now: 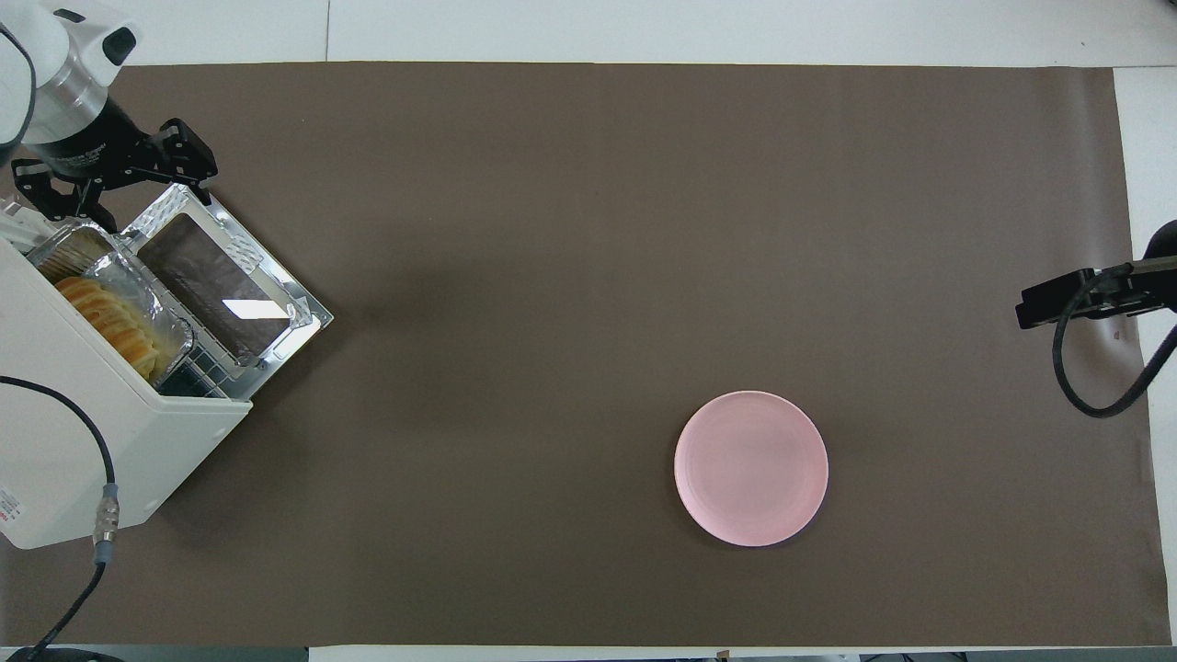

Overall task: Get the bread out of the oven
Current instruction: 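Reach the left gripper into the oven and grasp the foil tray, then pull the foil tray out of the oven with the left gripper, then set the tray on the table while the right gripper reaches toward it, then grasp the foil tray rim with the right gripper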

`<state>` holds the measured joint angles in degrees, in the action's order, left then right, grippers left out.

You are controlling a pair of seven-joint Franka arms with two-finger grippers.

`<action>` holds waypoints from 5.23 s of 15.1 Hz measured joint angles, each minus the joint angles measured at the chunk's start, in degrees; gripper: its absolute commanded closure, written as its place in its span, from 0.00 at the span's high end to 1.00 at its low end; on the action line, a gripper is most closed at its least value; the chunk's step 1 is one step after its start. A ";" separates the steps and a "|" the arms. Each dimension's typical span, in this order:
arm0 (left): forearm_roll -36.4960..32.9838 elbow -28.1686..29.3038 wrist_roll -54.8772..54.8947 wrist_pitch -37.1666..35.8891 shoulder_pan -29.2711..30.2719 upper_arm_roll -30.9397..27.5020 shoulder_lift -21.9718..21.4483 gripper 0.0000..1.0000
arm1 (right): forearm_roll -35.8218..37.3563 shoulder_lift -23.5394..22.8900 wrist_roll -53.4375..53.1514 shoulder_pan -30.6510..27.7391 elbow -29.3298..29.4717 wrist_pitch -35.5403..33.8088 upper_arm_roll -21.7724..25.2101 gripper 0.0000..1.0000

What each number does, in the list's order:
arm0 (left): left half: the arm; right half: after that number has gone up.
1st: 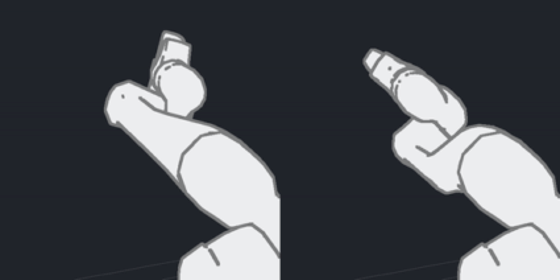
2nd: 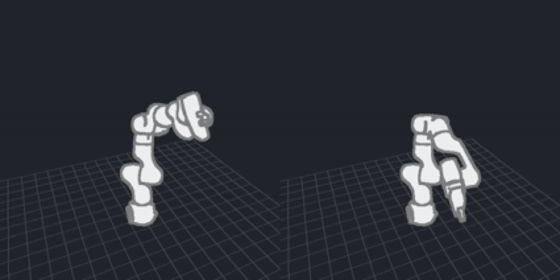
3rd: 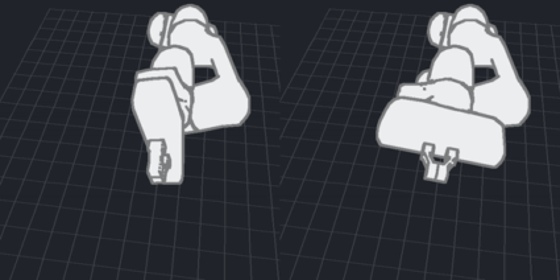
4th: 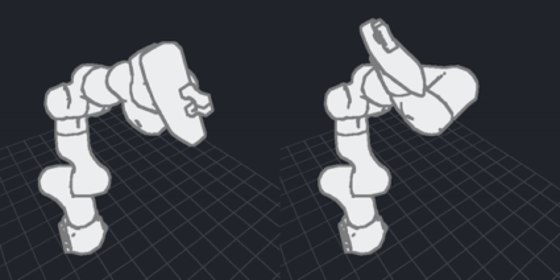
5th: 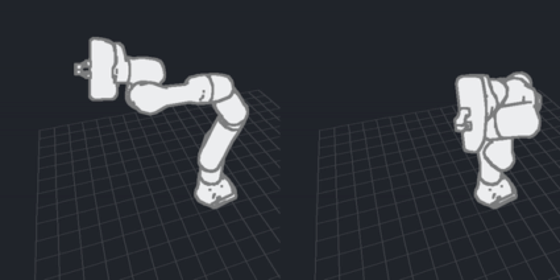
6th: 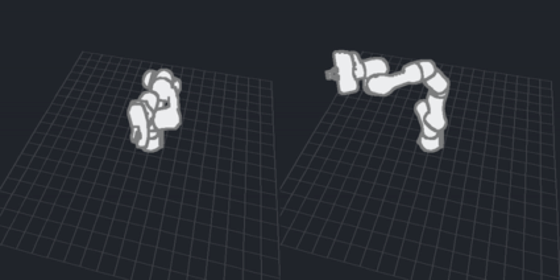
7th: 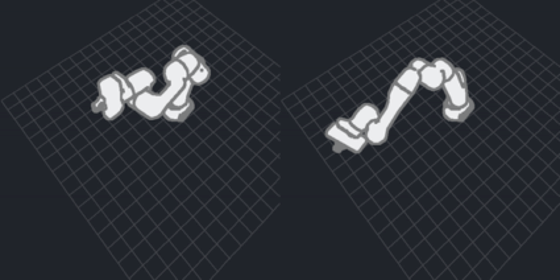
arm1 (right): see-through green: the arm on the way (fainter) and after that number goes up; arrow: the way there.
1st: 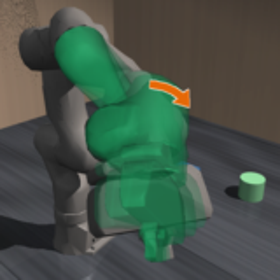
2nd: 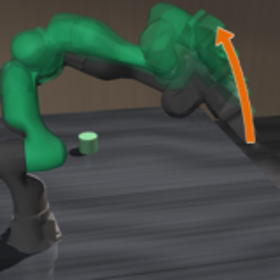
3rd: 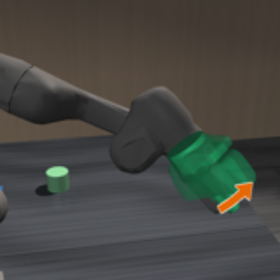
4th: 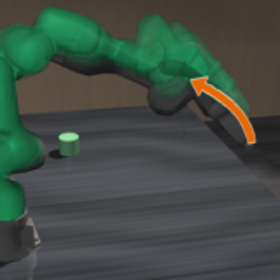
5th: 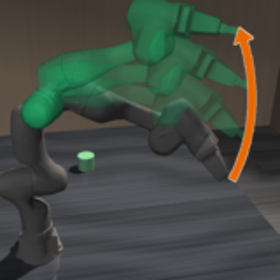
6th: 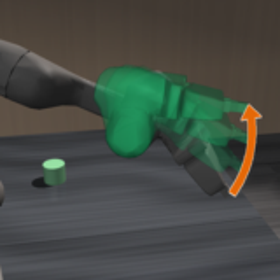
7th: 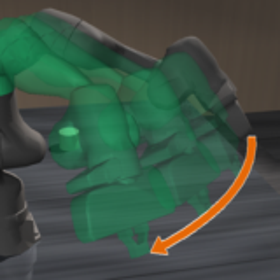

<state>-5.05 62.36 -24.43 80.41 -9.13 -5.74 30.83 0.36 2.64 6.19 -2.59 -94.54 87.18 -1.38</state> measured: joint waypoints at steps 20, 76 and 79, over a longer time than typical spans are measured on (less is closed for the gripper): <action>-6.24 31.54 -8.61 20.90 -0.11 -3.18 -9.27 0.42 | 0.00 0.00 0.00 0.00 0.00 0.00 0.00 1.00; 2.05 23.50 0.49 13.14 6.40 11.37 -22.04 1.00 | -0.72 -11.54 -30.87 21.79 -0.92 15.78 -0.70 1.00; 2.05 24.27 8.73 8.08 8.35 10.45 -22.48 1.00 | -0.74 -18.22 -37.52 26.11 3.13 17.56 -0.70 1.00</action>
<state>-3.00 86.62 -15.70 88.49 -0.78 4.70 8.35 -0.38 -15.58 -31.33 23.52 -91.41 104.75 -2.07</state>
